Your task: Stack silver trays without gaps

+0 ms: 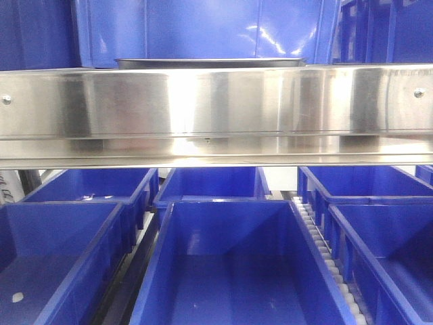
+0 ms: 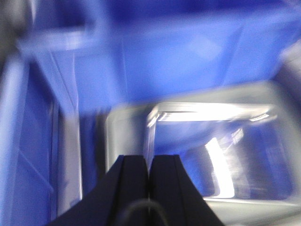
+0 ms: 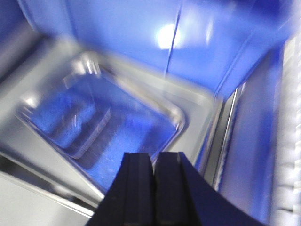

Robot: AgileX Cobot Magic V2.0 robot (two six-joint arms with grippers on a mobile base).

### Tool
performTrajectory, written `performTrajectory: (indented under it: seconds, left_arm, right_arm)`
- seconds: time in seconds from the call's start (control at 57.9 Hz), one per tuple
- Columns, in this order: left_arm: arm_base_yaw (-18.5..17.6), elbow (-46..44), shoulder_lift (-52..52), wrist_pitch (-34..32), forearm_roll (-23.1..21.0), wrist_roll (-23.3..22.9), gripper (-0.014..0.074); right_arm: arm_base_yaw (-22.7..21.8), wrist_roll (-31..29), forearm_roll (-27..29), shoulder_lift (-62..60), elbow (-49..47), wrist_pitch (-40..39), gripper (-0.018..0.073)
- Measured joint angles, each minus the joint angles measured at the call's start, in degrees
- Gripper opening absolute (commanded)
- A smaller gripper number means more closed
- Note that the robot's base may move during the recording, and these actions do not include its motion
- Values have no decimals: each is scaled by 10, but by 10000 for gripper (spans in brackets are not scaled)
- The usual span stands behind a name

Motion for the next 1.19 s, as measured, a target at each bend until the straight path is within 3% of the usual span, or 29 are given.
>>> performTrajectory:
  seconds: [0.155, 0.259, 0.449, 0.587, 0.864, 1.036, 1.192]
  left_arm:
    - [-57, 46, -92, -52, 21, 6, -7]
    - [-85, 129, -173, -106, 31, 6, -7]
    - [-94, 361, -351, -256, 31, 2, -7]
    - [-94, 521, -490, -311, 32, -14, -7]
    - [-94, 715, -669, -321, 19, -17, -7]
    - [-94, 742, -726, -313, 12, -18, -7]
    - [-94, 743, -751, -302, 12, -18, -7]
  right_arm:
    - [0, -7, 0, -78, 13, 1, -70]
    - [0, -11, 0, -151, 50, -6, -70]
    - [0, -25, 1, -326, 192, -95, -70]
    - [0, -27, 8, -482, 332, -170, -70]
    - [0, -28, 49, -724, 599, -262, -70]
    - [0, -28, 50, -803, 697, -303, -70]
    - [0, -28, 50, -821, 724, -296, -70]
